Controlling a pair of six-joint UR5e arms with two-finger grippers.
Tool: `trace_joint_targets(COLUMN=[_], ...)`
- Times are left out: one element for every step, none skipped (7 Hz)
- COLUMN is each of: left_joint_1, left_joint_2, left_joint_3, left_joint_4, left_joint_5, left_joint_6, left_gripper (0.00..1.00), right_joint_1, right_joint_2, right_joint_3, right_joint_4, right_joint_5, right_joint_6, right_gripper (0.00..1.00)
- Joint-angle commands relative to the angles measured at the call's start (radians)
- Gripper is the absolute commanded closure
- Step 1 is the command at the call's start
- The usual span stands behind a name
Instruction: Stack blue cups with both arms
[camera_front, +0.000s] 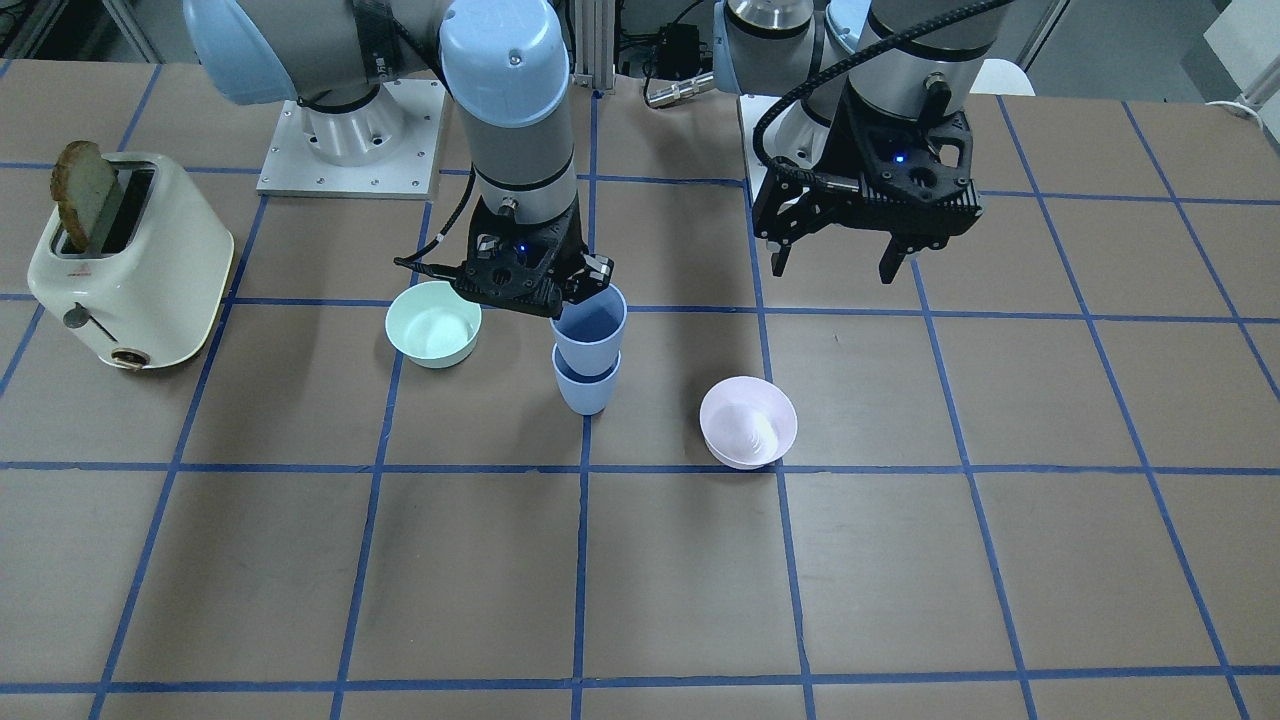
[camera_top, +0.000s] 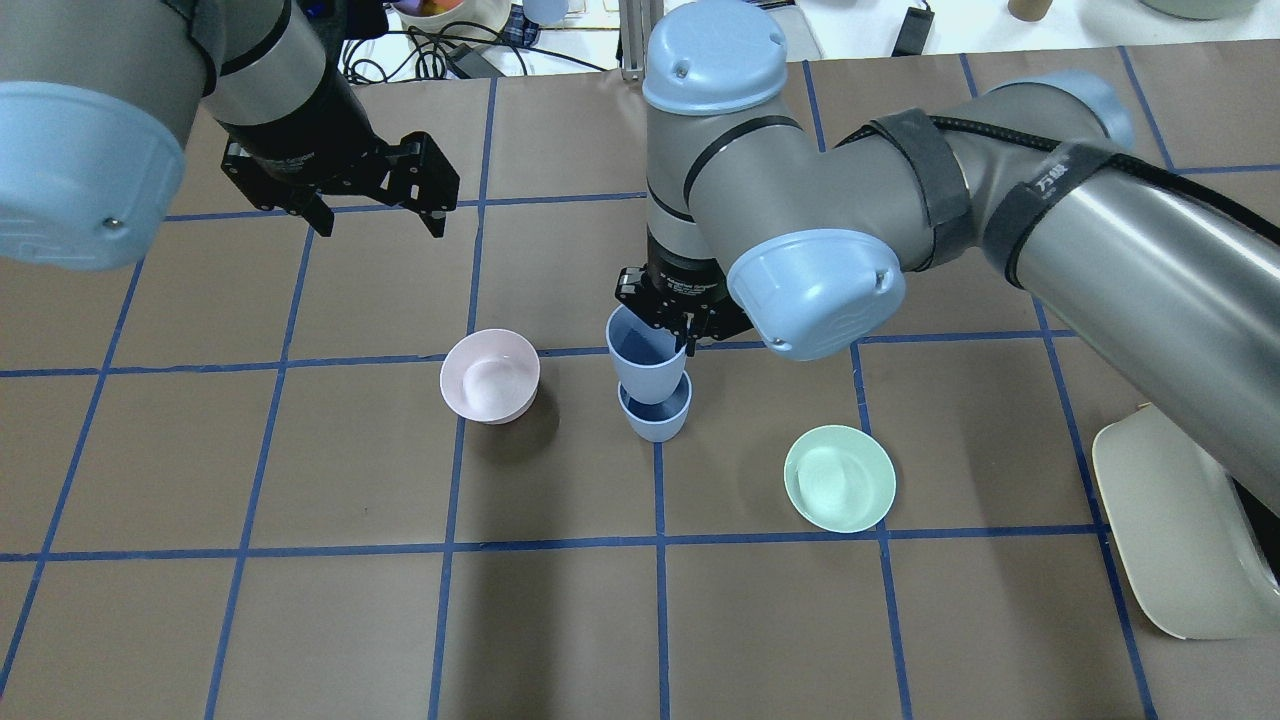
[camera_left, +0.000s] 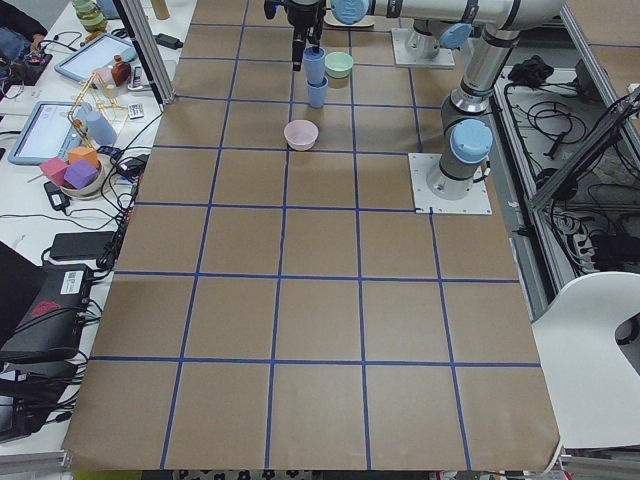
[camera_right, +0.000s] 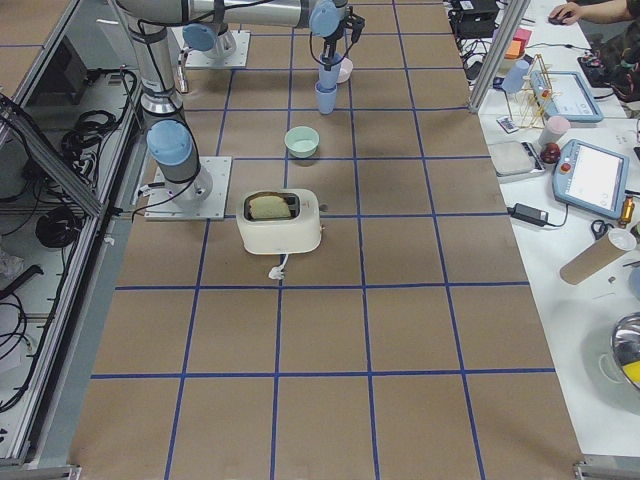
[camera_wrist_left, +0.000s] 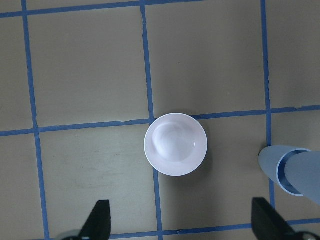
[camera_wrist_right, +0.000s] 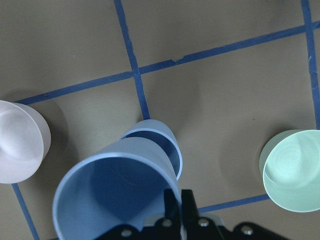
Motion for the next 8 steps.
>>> trace_joint_targets(left_joint_1=[0.000, 0.000, 0.000, 0.000, 0.000, 0.000, 0.000, 0.000], left_joint_2=[0.000, 0.000, 0.000, 0.000, 0.000, 0.000, 0.000, 0.000], left_joint_3=[0.000, 0.000, 0.000, 0.000, 0.000, 0.000, 0.000, 0.000], left_joint_4=[0.000, 0.000, 0.000, 0.000, 0.000, 0.000, 0.000, 0.000], left_joint_5=[0.001, 0.001, 0.001, 0.001, 0.001, 0.001, 0.001, 0.001], left_joint_6=[0.000, 0.000, 0.000, 0.000, 0.000, 0.000, 0.000, 0.000], left_gripper=[0.00, 0.00, 0.00, 0.00, 0.00, 0.00, 0.00, 0.00], right_joint_1=[0.000, 0.000, -0.002, -0.011, -0.021, -0.069, -0.162, -0.243], right_joint_2=[0.004, 0.015, 0.015, 0.006, 0.006, 0.007, 0.004, 0.004], right_joint_3=[0.023, 0.073, 0.130, 0.132, 0.086, 0.004, -0.097, -0.186], right_joint_4=[-0.015, -0.084, -0.185, -0.225, -0.195, -0.075, 0.121, 0.234], right_joint_5=[0.001, -0.005, -0.013, -0.011, -0.013, -0.035, -0.142, -0.210], right_joint_6=[0.001, 0.015, 0.013, 0.001, -0.020, -0.142, -0.260, -0.470], right_gripper=[1.00, 0.60, 0.14, 0.00, 0.00, 0.00, 0.00, 0.00])
